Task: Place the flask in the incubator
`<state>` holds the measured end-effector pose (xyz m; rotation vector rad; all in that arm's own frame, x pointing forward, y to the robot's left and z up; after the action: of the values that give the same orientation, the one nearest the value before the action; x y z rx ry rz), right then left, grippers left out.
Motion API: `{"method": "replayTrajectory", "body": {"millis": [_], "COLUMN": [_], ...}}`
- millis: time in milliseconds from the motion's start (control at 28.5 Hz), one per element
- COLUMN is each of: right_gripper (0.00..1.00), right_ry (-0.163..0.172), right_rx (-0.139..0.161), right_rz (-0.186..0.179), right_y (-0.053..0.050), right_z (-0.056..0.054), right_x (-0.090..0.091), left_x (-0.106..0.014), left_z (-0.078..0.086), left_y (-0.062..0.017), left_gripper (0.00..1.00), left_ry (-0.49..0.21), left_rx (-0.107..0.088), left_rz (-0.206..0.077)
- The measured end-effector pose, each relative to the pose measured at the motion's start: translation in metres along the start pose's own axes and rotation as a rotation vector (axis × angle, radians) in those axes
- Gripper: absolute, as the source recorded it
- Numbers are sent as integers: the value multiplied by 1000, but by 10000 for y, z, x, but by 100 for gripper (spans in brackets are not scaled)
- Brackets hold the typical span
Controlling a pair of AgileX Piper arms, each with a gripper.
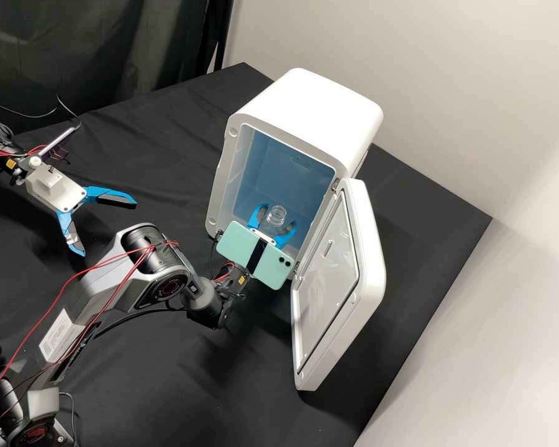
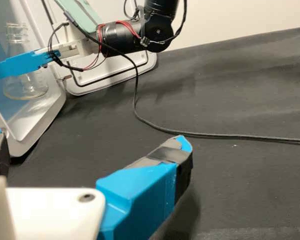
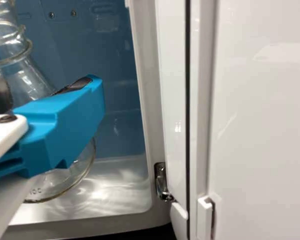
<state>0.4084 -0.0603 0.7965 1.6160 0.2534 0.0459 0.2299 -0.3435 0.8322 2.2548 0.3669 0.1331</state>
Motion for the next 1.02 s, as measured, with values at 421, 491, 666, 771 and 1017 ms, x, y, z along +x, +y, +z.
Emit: {"method": "replayTrajectory", "body": {"millis": [421, 491, 666, 771, 1017], "right_gripper": [0, 0, 0, 0, 0], "right_ry": [19, 0, -27, -18, -4], "right_rx": [8, 7, 10, 6, 4], "right_rz": [-7, -23, -60, -58, -47], "right_y": [-112, -141, -248, -267, -275], "right_z": [8, 33, 72, 74, 131], "right_x": [306, 347, 457, 529, 697], "left_x": [-1, -1, -1, -1, -1], "left_z": [-7, -7, -7, -7, -7], "left_y": [0, 0, 0, 0, 0], "left_gripper": [100, 100, 100, 100, 100], "left_ry": [3, 3, 3, 3, 3], "left_rx": [-1, -1, -1, -1, -1], "left_rz": [0, 0, 0, 0, 0]}}
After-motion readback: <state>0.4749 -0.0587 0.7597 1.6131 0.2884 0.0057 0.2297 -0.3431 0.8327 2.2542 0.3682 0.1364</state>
